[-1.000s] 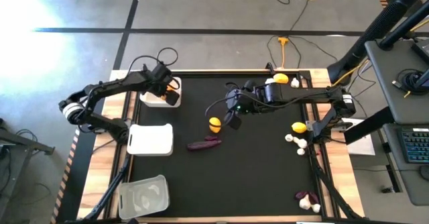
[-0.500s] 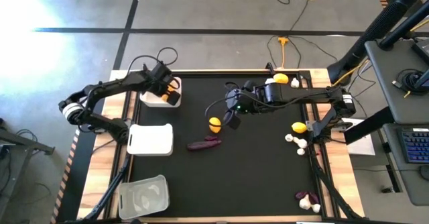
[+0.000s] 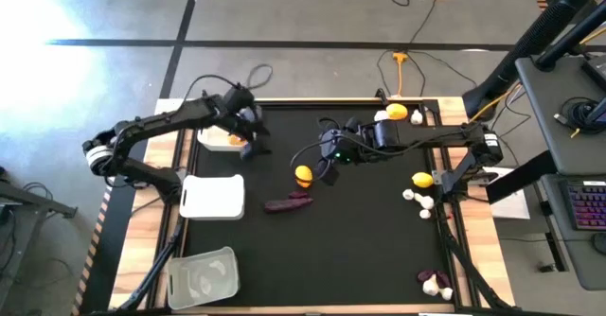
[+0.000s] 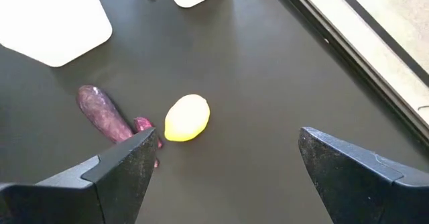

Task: Sort produce into baskets
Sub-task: Put the lemon into the top white bin

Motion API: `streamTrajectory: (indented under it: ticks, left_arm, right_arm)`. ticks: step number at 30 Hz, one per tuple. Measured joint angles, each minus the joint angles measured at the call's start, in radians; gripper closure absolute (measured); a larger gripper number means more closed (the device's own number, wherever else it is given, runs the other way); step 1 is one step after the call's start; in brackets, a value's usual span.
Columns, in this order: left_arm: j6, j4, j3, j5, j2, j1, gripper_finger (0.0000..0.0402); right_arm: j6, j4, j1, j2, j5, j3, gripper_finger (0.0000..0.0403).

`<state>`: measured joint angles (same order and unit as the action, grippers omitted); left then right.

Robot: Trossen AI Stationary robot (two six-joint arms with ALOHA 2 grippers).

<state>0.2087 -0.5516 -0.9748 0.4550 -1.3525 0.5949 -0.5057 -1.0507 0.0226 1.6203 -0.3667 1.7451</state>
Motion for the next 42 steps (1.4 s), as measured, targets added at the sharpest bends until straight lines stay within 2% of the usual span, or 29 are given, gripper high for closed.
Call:
streamTrajectory:
  ticks: [4, 9, 16, 22, 26, 31, 42]
  left_arm:
    - [0.008, 0.094, 0.002, -0.013, -0.030, -0.121, 0.0047]
    - [-0.013, 0.222, -0.004, -0.113, -0.096, -0.216, 0.0047]
    - [-0.129, 0.247, -0.036, -0.134, -0.222, -0.263, 0.0047]
    - [-0.167, 0.281, -0.034, -0.252, -0.274, -0.327, 0.0051]
    - [-0.168, 0.317, -0.031, -0.270, -0.303, -0.372, 0.0056]
    - [-0.183, 0.347, -0.031, -0.365, -0.343, -0.400, 0.0055]
    - [-0.265, 0.406, -0.031, -0.378, -0.438, -0.415, 0.0047]
  right_arm:
    - [-0.014, 0.000, 0.011, 0.000, 0.000, 0.000, 0.0051]
    - [-0.032, -0.033, 0.015, 0.000, 0.000, 0.000, 0.0051]
    - [-0.072, -0.103, 0.015, 0.000, 0.000, 0.000, 0.0051]
    - [-0.072, -0.122, 0.019, -0.001, 0.000, 0.000, 0.0051]
    - [-0.071, -0.122, 0.021, -0.001, 0.000, 0.000, 0.0051]
    - [-0.071, -0.123, 0.028, -0.001, 0.000, 0.000, 0.0051]
    - [-0.067, -0.127, 0.045, -0.001, 0.000, 0.000, 0.0051]
